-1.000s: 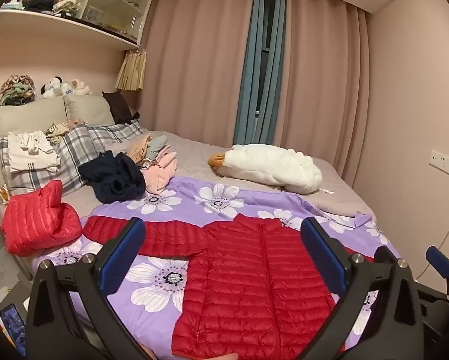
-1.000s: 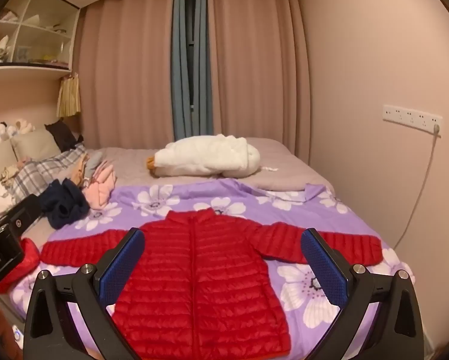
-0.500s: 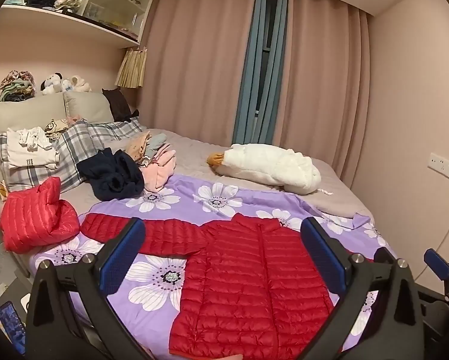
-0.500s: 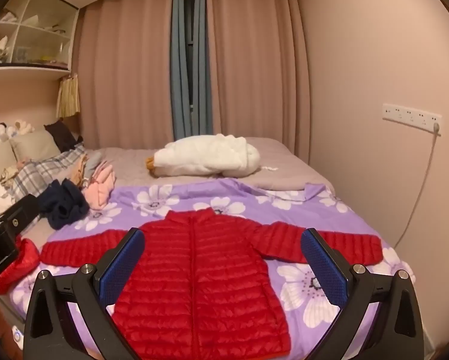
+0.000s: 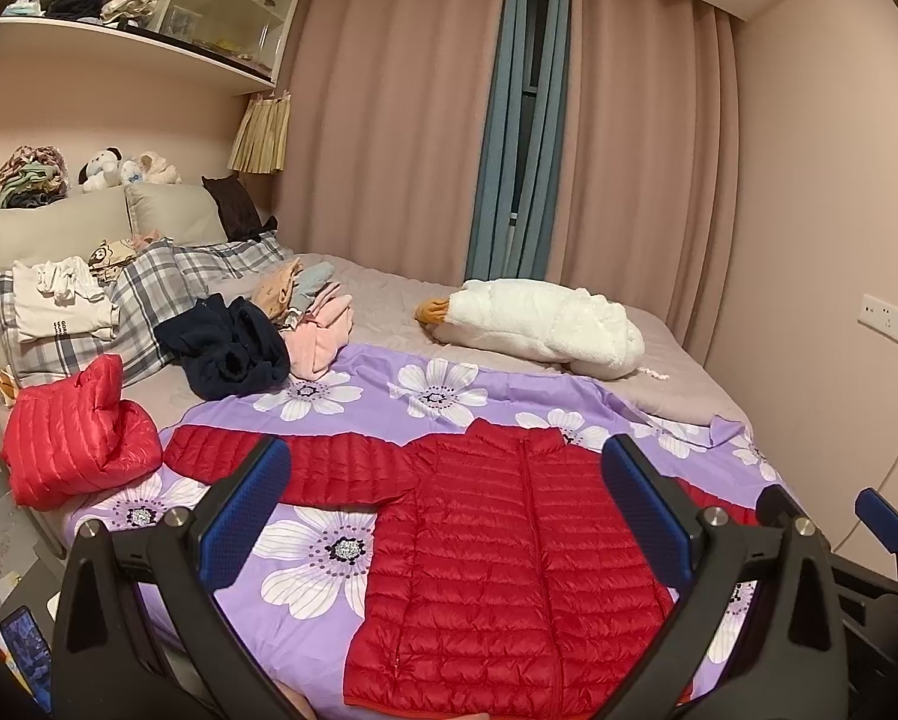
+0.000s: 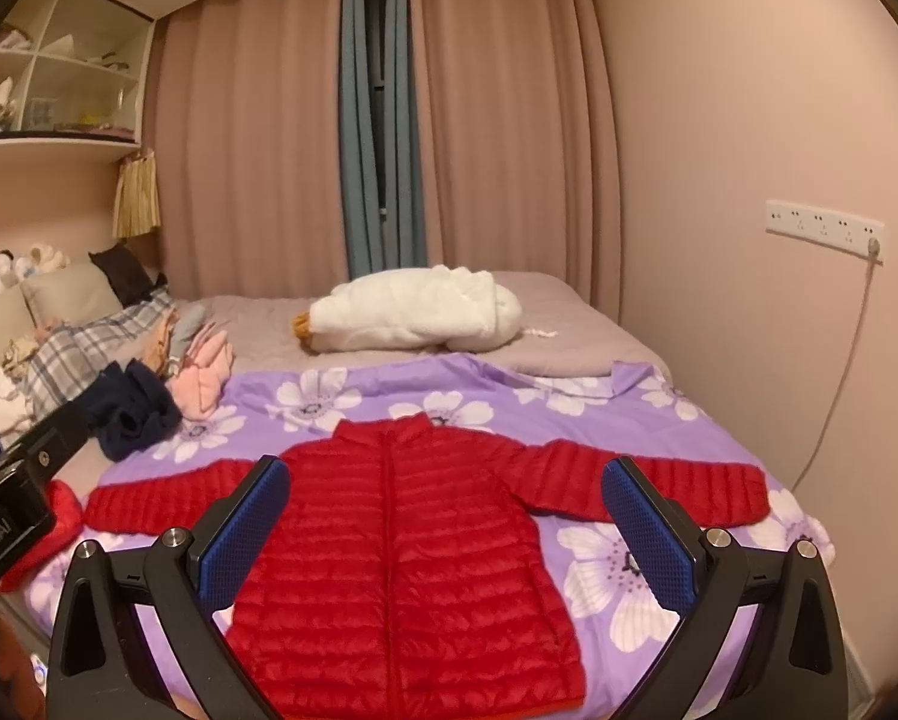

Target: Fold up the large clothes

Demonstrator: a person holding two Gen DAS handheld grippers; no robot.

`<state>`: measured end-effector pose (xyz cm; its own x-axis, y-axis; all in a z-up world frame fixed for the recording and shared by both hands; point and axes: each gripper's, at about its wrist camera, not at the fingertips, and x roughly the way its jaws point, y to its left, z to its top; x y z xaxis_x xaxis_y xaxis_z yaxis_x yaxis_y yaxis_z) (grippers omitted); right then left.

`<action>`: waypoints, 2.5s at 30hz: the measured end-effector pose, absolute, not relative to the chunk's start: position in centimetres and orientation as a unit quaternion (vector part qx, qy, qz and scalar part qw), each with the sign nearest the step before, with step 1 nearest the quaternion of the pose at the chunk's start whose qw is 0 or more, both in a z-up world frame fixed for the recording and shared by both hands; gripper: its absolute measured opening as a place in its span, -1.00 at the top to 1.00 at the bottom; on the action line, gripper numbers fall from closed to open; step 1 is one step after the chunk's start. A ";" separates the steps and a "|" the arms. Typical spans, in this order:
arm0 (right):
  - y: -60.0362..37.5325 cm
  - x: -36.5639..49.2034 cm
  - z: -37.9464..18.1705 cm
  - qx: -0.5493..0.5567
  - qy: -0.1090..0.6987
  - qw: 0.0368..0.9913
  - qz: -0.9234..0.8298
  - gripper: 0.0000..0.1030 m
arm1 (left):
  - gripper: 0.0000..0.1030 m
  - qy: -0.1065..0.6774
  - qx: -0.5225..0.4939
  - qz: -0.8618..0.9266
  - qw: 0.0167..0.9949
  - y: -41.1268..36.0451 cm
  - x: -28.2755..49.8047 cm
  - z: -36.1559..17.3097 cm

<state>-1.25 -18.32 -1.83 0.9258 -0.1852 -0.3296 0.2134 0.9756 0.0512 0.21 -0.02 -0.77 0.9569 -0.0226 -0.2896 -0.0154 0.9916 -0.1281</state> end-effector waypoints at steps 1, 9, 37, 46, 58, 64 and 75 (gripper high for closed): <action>-18.3 -1.3 -1.9 0.041 0.162 0.981 -0.101 -1.00 | -1.00 0.146 -0.065 -0.002 0.987 0.0 0.1 -0.8; -18.2 -1.4 -1.8 0.043 0.160 0.981 -0.099 -1.00 | -1.00 0.145 -0.063 -0.002 0.987 -0.1 0.2 -0.7; -18.1 -1.7 -1.7 0.042 0.156 0.982 -0.100 -1.00 | -1.00 0.144 -0.062 -0.001 0.988 0.1 -0.2 -0.4; -18.2 -1.7 -1.7 0.042 0.156 0.982 -0.100 -1.00 | -1.00 0.145 -0.061 0.001 0.988 -0.2 -0.2 -0.4; -18.1 -1.6 -1.9 0.043 0.156 0.982 -0.101 -1.00 | -1.00 0.145 -0.060 -0.001 0.988 -0.2 -0.1 -0.3; -18.1 -1.7 -1.9 0.042 0.156 0.982 -0.101 -1.00 | -1.00 0.145 -0.060 -0.001 0.988 -0.1 -0.1 -0.3; -18.2 -1.7 -2.0 0.043 0.158 0.981 -0.102 -1.00 | -1.00 0.145 -0.058 -0.002 0.988 -0.1 -0.1 -0.4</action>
<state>-1.74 -18.21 -2.05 0.9295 -0.1861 -0.3186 0.2131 0.9756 0.0519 -0.11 -0.12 -0.40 0.9579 -0.0205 -0.2863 -0.0129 0.9934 -0.1143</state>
